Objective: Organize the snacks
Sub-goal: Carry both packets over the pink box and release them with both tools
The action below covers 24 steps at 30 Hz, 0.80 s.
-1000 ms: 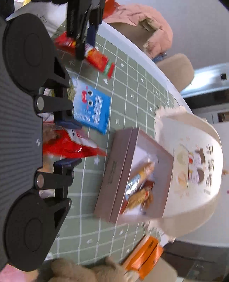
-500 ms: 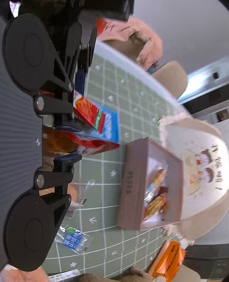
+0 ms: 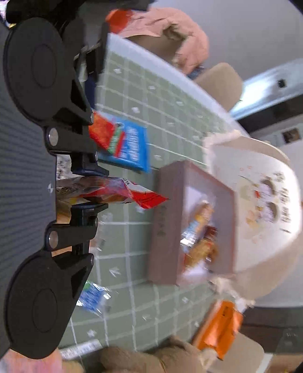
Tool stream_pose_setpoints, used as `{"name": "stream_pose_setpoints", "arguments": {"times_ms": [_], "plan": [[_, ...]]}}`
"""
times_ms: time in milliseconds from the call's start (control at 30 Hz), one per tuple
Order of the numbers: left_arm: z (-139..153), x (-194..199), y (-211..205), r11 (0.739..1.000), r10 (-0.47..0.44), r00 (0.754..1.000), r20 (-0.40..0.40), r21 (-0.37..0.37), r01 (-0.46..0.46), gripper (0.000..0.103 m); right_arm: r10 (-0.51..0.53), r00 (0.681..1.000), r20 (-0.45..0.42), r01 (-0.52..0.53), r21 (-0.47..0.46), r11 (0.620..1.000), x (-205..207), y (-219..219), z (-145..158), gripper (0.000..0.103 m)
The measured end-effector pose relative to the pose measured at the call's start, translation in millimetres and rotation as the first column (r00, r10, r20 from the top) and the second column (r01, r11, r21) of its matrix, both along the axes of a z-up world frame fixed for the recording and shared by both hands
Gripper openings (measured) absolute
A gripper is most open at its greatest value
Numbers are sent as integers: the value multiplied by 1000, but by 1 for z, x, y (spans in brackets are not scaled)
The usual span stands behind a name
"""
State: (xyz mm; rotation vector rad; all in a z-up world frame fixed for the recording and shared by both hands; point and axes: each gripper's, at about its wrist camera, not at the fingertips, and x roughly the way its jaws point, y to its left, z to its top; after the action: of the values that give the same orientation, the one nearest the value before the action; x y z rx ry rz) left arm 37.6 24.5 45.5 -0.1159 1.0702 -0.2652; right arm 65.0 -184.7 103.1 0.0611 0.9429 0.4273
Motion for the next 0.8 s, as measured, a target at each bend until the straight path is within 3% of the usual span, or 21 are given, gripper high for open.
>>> {"name": "stream_pose_setpoints", "arguments": {"times_ms": [133,233,367,500,567,667,800], "plan": [[1,7,-1,1000,-10,1000,-4,-11,10,52,-63,997,45,61,54,997,4,-22,28,21],[11,16,-2,997,-20,1000,10,-71,21,51,-94,995,45,91,68,994,9,-40,39,21],[53,40,-5,991,-12,990,137,-133,30,51,-115,993,9,115,40,993,14,-59,41,21],[117,82,-10,978,53,936,349,-205,21,53,-125,992,0,125,-5,992,11,-66,40,21],[130,112,-14,965,74,897,435,-257,45,59,-125,992,-9,125,11,992,11,-67,40,21],[116,162,-19,970,94,924,370,-245,0,55,-136,990,-27,137,24,990,15,-67,40,21],[101,149,-3,952,154,920,361,-304,-40,54,-140,990,-8,140,0,990,11,-73,42,21]]}}
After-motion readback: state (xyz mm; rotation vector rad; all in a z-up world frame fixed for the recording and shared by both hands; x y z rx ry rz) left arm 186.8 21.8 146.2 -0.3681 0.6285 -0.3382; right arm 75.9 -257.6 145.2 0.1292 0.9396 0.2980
